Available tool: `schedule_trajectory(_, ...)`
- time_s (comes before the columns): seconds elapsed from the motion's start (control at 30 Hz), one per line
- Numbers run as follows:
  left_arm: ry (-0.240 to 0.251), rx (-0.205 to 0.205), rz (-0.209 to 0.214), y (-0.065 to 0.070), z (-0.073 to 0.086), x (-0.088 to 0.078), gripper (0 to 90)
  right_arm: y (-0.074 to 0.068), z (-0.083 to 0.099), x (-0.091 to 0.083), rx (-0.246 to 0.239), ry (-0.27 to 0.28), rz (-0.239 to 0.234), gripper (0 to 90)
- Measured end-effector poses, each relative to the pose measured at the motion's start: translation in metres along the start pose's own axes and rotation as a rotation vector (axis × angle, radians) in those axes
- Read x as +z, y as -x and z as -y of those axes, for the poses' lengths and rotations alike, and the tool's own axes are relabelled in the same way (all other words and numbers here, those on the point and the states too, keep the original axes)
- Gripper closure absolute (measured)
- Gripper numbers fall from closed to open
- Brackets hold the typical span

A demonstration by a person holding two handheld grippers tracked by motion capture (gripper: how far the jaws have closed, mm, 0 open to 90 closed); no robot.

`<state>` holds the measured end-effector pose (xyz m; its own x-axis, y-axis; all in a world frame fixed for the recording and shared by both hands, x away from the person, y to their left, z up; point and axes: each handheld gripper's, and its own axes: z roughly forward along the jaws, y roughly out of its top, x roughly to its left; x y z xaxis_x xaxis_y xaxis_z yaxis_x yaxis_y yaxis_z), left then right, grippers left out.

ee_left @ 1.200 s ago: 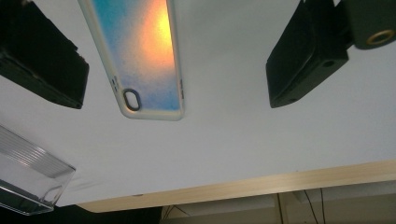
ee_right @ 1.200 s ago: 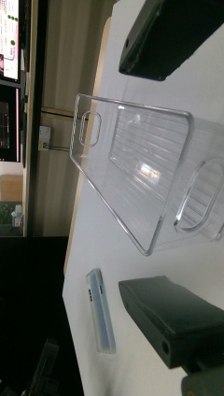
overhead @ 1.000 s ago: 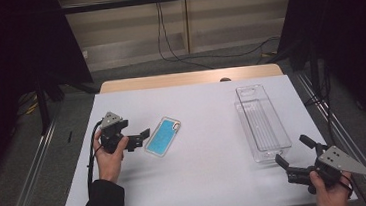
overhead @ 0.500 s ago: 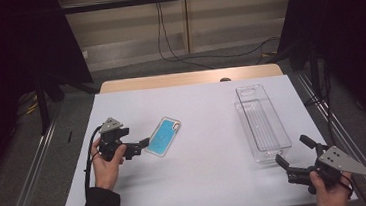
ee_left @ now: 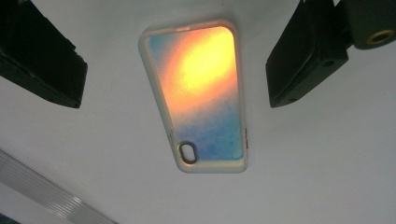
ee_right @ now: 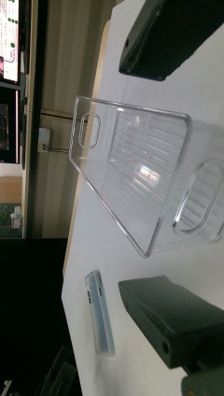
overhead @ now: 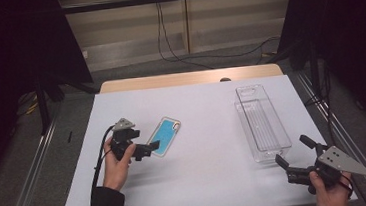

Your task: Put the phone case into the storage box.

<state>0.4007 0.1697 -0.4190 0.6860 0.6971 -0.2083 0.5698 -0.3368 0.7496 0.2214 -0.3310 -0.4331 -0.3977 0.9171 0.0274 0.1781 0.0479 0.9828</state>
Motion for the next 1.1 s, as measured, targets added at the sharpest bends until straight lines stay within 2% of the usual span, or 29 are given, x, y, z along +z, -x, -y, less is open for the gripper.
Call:
schedule_trajectory(0.07, -0.037, 0.008, 0.016, 0.001, -0.002, 0.004, 5.4, 0.000, 0.000, 0.000, 0.002, -0.001, 0.001, 0.0)
schedule_trajectory(0.23, -0.065, 0.024, 0.023, 0.006, -0.008, 0.013, 5.1, 0.000, 0.000, 0.000, -0.002, -0.004, -0.004, 0.0)
schedule_trajectory(0.37, -0.113, 0.040, -0.002, 0.007, -0.011, 0.022, 6.1, 0.000, 0.000, 0.000, -0.001, -0.005, -0.004, 0.0)
schedule_trajectory(0.5, -0.117, 0.023, -0.032, 0.005, -0.015, 0.023, 5.6, 0.000, 0.000, 0.000, -0.001, -0.005, -0.005, 0.0)
schedule_trajectory(0.6, -0.152, 0.039, -0.050, 0.005, -0.018, 0.028, 5.7, 0.000, 0.000, 0.001, -0.001, -0.004, -0.007, 0.0)
schedule_trajectory(0.7, -0.207, 0.051, -0.046, 0.005, -0.021, 0.036, 5.6, 0.000, 0.000, 0.001, 0.000, -0.004, -0.006, 0.0)
schedule_trajectory(0.73, -0.226, 0.056, -0.033, 0.005, -0.023, 0.039, 5.5, 0.000, 0.000, 0.001, -0.002, -0.005, -0.006, 0.0)
schedule_trajectory(0.83, -0.222, 0.071, -0.040, 0.003, -0.026, 0.042, 5.1, 0.000, 0.001, 0.001, 0.002, -0.006, 0.001, 0.0)
schedule_trajectory(0.9, -0.227, 0.056, -0.031, 0.001, -0.028, 0.044, 4.6, 0.000, 0.001, 0.001, 0.001, -0.007, 0.001, 0.0)
schedule_trajectory(1.03, -0.257, 0.078, -0.061, 0.000, -0.031, 0.051, 5.4, 0.000, 0.001, 0.001, 0.000, -0.007, 0.000, 0.0)
schedule_trajectory(1.1, -0.262, 0.086, -0.060, -0.002, -0.033, 0.054, 6.3, 0.000, 0.000, 0.001, 0.000, -0.006, 0.001, 0.0)
